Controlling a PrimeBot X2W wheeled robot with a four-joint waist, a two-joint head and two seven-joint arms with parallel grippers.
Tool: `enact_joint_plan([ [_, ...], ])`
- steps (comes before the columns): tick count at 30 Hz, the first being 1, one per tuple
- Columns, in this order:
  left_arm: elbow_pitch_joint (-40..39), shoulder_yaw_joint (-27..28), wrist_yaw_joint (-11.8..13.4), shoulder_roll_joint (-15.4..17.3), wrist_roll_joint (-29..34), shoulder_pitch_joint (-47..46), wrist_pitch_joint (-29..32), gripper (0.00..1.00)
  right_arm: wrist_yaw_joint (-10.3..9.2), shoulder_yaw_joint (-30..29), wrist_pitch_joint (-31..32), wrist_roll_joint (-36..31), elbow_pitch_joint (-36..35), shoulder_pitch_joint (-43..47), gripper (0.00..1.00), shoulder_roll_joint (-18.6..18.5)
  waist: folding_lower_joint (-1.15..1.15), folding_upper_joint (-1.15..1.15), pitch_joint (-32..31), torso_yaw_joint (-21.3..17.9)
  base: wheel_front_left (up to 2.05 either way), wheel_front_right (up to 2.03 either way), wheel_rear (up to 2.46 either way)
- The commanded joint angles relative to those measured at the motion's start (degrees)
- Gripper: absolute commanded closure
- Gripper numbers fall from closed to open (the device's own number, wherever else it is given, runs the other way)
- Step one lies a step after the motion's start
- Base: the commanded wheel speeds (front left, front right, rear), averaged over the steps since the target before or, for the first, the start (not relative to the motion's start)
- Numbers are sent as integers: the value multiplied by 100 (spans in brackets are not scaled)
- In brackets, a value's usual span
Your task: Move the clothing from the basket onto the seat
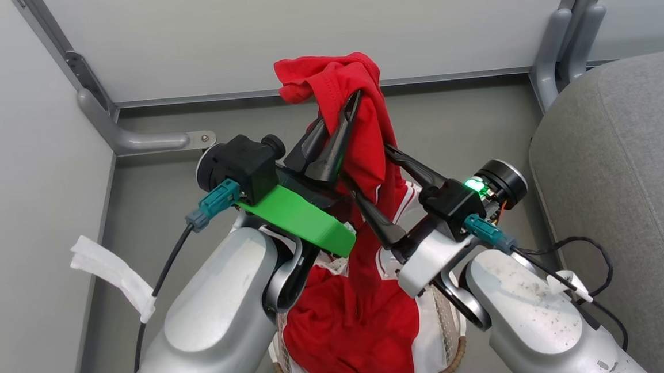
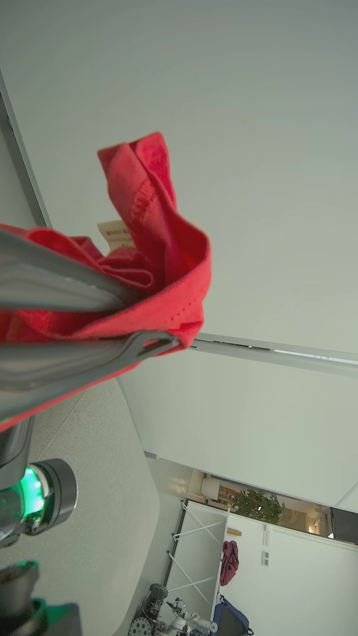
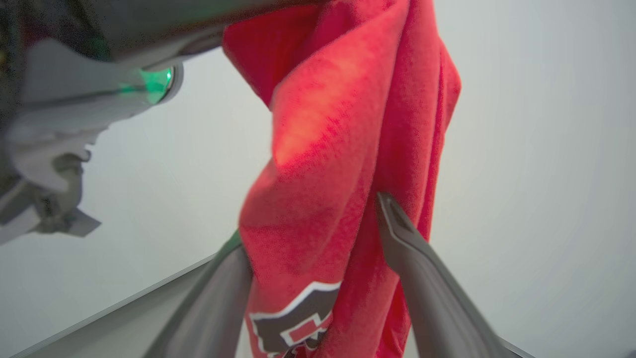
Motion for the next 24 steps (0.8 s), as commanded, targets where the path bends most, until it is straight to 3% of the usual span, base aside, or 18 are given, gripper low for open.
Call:
enact_joint_plan([
  [1,-11,-30,12,-5,-34,-111,-21,100,-6,-56,-11,-52,79,-76,0,-19,0,0,25,63,0,0,0],
  [13,-153,-322,12,-50,-183,-242,-21,100,-6,126,-11,252,1253,-310,3,-22,0,0,113,352,0,0,0],
  [15,-170,-356,12,-58,-187,-251,-21,100,-6,146,-11,351,1364,-339,56,-22,0,0,131,384,0,0,0],
  [17,-182,-362,12,-63,-214,-260,-21,100,-6,173,-11,433,1461,-363,100,-22,0,0,154,410,0,0,0],
  [24,-132,-275,12,13,-248,-217,-20,100,-6,33,-11,492,1253,-379,100,-20,0,0,235,430,0,0,0],
])
